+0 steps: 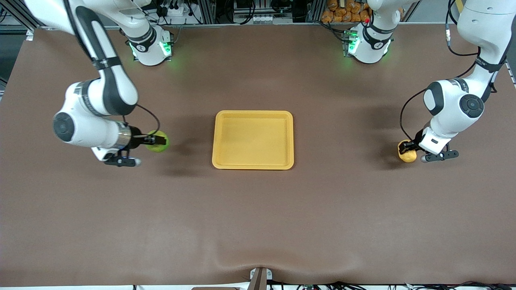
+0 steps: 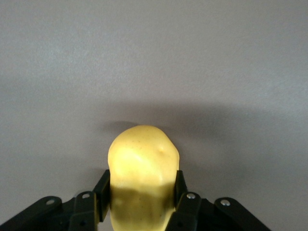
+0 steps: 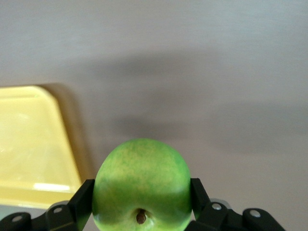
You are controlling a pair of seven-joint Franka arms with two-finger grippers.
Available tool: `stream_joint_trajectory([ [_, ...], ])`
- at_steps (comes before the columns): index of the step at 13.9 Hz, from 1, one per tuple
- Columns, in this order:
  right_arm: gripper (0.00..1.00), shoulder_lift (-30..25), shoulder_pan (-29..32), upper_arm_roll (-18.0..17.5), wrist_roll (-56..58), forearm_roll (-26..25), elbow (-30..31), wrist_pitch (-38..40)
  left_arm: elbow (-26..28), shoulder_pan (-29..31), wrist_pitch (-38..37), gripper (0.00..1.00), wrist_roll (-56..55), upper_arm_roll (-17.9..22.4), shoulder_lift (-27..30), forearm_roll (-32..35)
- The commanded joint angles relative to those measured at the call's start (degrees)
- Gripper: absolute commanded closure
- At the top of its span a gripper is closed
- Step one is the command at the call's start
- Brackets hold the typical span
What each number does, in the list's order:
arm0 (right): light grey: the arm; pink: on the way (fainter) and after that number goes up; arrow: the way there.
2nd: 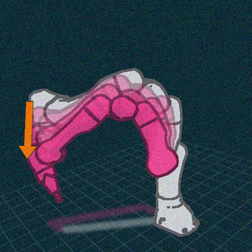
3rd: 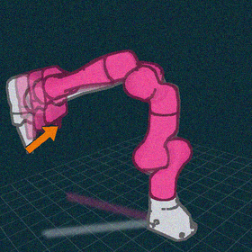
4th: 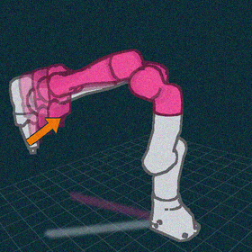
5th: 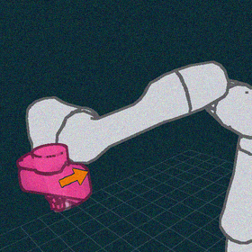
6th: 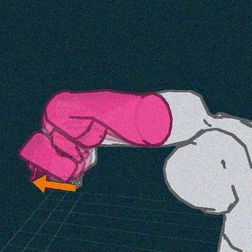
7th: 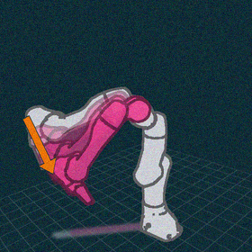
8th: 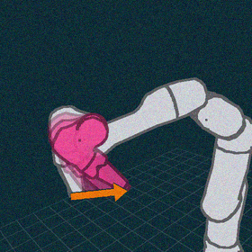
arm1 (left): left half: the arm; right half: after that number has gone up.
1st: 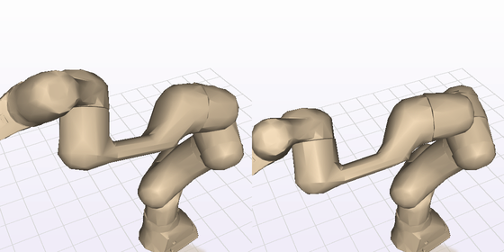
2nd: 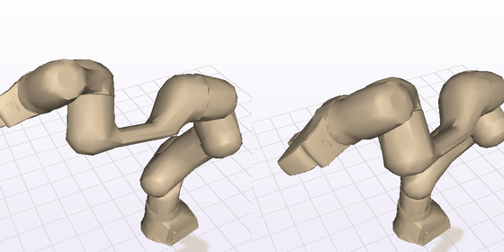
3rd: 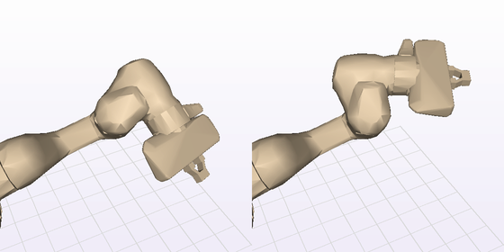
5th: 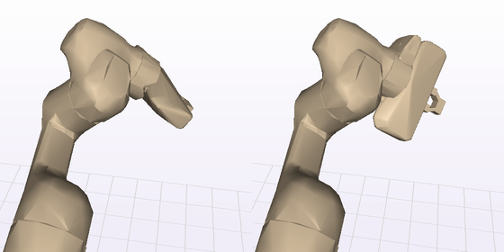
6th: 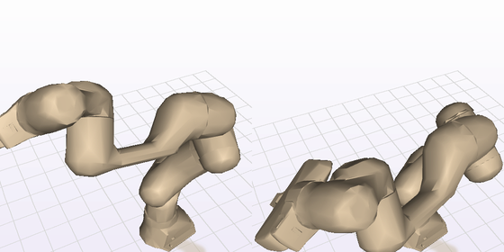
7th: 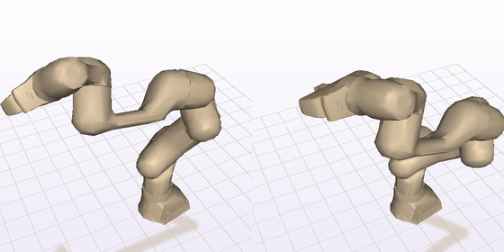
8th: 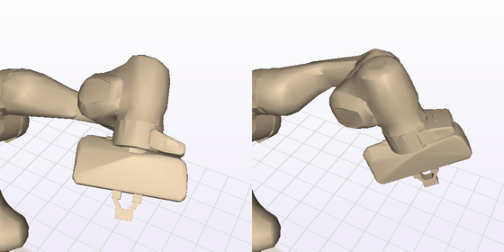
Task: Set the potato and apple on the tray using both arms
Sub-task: 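Carry the apple with the right gripper over the yellow tray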
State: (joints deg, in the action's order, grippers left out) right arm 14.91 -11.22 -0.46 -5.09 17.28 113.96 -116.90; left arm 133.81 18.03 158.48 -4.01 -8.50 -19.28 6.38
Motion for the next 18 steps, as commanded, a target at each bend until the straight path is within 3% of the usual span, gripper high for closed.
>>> stream_joint_trajectory([
  [1,0.67,-0.59,-6.78,0.55,3.14,1.01,-2.07,1.49,0.31,0.25,-0.53,1.0,-0.3,-1.51,3.01,1.09],
  [8,0.73,2.75,-17.87,0.64,3.07,-2.68,-4.71,-2.44,-2.76,0.25,-13.53,1.0,-3.63,-7.48,8.55,1.09],
  [15,0.73,10.65,-28.23,0.81,-13.61,-4.61,-7.25,-8.52,-6.8,0.07,-20.91,1.0,-15.4,-15.83,9.17,1.09],
  [18,0.71,12.68,-29.48,0.9,-18.2,-11.97,-8.14,-9.75,-9.45,-0.01,-24.36,1.0,-21.2,-20.13,8.47,1.09],
])
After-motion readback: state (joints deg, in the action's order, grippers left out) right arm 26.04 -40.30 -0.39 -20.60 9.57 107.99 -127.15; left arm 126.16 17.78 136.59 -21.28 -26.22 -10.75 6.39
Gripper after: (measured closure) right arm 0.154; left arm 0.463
